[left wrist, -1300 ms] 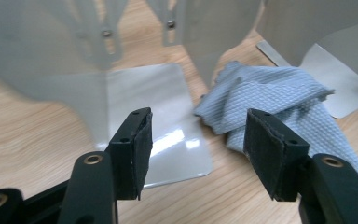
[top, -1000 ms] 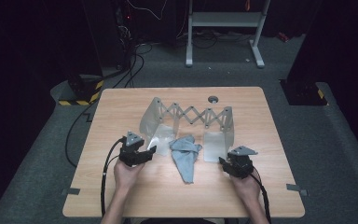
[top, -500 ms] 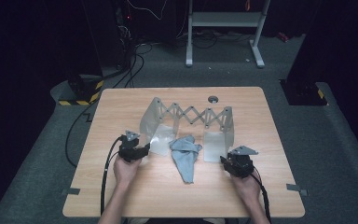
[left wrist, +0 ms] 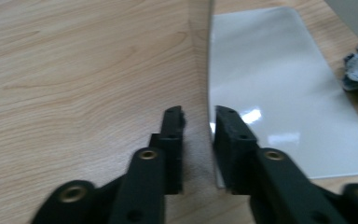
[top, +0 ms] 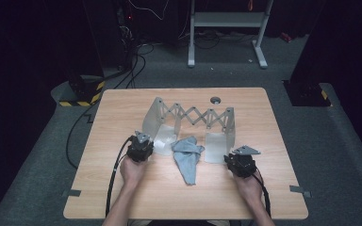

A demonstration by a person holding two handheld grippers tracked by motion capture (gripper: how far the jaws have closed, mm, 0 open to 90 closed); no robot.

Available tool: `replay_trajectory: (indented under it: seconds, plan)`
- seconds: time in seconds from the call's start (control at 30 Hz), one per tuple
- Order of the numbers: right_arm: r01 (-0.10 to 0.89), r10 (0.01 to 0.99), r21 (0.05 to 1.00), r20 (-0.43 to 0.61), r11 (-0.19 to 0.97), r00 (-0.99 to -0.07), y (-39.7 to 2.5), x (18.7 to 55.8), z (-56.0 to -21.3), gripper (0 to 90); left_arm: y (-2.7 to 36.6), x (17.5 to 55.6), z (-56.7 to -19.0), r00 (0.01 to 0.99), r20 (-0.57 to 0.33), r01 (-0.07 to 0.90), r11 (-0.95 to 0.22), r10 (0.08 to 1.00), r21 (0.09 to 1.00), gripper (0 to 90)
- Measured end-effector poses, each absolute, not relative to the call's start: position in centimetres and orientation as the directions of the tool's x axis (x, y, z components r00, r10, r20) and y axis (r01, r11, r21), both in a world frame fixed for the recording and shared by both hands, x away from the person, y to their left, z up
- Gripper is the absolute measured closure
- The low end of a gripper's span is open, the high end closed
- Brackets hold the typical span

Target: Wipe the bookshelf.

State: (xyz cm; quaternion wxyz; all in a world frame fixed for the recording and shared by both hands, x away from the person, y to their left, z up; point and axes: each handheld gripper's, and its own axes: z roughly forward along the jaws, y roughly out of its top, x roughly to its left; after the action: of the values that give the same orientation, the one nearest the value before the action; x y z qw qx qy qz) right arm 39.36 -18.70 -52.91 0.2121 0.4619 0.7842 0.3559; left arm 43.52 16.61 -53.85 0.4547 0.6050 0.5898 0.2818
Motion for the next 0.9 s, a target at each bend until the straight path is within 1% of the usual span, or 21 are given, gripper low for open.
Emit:
replay_trajectory:
  seconds: [0.07, 0.13, 0.23, 0.27, 0.3, 0.37, 0.43, 0.5, 0.6, 0.63, 0.67, 0.7, 0.73, 0.77, 0.83, 0.9]
  plan:
    - [0.576, 0.876, 0.754, 0.001, 0.316, -0.482, -18.7, 39.4, -52.9, 75.6, 16.6, 43.2, -53.8, 0.164, -0.158, 0.475, 0.062, 0.974, 0.878, 84.1]
    - [0.581, 0.877, 0.752, 0.009, 0.31, -0.48, -18.7, 39.5, -52.9, 75.7, 16.4, 43.2, -53.8, 0.144, -0.178, 0.465, 0.092, 0.974, 0.88, 84.8]
    - [0.578, 0.872, 0.753, 0.011, 0.315, -0.49, -18.6, 40.0, -52.9, 75.7, 16.5, 42.6, -53.7, 0.13, -0.189, 0.475, 0.107, 0.973, 0.874, 84.9]
    - [0.579, 0.871, 0.752, 0.013, 0.315, -0.491, -18.5, 40.1, -52.9, 75.7, 16.4, 42.3, -53.8, 0.121, -0.193, 0.461, 0.117, 0.974, 0.88, 84.8]
    - [0.578, 0.87, 0.752, 0.013, 0.316, -0.493, -18.4, 40.3, -52.9, 75.8, 16.5, 42.0, -53.8, 0.126, -0.175, 0.469, 0.097, 0.976, 0.878, 84.5]
    - [0.578, 0.87, 0.753, 0.013, 0.315, -0.493, -18.2, 40.6, -52.9, 76.1, 16.5, 41.3, -53.8, 0.116, -0.181, 0.465, 0.107, 0.977, 0.879, 84.4]
    - [0.579, 0.87, 0.752, 0.017, 0.314, -0.493, -18.0, 40.9, -52.9, 76.4, 16.5, 40.8, -54.0, 0.114, -0.178, 0.447, 0.11, 0.977, 0.888, 83.8]
    - [0.579, 0.868, 0.752, 0.018, 0.315, -0.496, -17.8, 41.3, -52.9, 76.8, 16.6, 40.5, -54.1, 0.105, -0.197, 0.436, 0.133, 0.975, 0.89, 83.5]
    - [0.577, 0.867, 0.753, 0.017, 0.317, -0.498, -17.7, 41.8, -52.9, 76.7, 16.4, 40.3, -54.2, 0.109, -0.175, 0.431, 0.112, 0.978, 0.895, 81.2]
    - [0.578, 0.867, 0.753, 0.018, 0.316, -0.497, -17.7, 41.8, -52.9, 75.3, 16.2, 40.2, -54.2, 0.118, -0.16, 0.427, 0.095, 0.98, 0.899, 78.1]
    - [0.58, 0.869, 0.752, 0.021, 0.313, -0.495, -17.7, 41.9, -52.9, 67.9, 16.1, 40.1, -54.3, 0.119, -0.155, 0.421, 0.091, 0.981, 0.902, 75.8]
    - [0.579, 0.864, 0.752, 0.026, 0.314, -0.502, -17.7, 41.9, -52.9, 62.6, 16.1, 40.1, -54.3, 0.114, -0.146, 0.418, 0.086, 0.983, 0.904, 73.8]
    - [0.58, 0.863, 0.751, 0.027, 0.315, -0.505, -17.7, 41.8, -52.9, 57.5, 16.1, 40.1, -54.3, 0.111, -0.141, 0.418, 0.083, 0.984, 0.905, 70.4]
    - [0.582, 0.866, 0.75, 0.024, 0.315, -0.499, -17.6, 41.6, -52.9, 54.3, 16.2, 40.1, -54.3, 0.109, -0.149, 0.419, 0.09, 0.983, 0.904, 67.7]
    - [0.576, 0.869, 0.748, -0.001, 0.328, -0.494, -17.5, 40.9, -52.9, 51.2, 16.4, 40.2, -54.2, 0.1, -0.17, 0.426, 0.112, 0.98, 0.898, 62.3]
    - [0.576, 0.867, 0.75, 0.007, 0.325, -0.499, -17.6, 40.0, -52.9, 50.1, 16.6, 40.3, -54.1, 0.101, -0.208, 0.435, 0.145, 0.973, 0.889, 56.9]
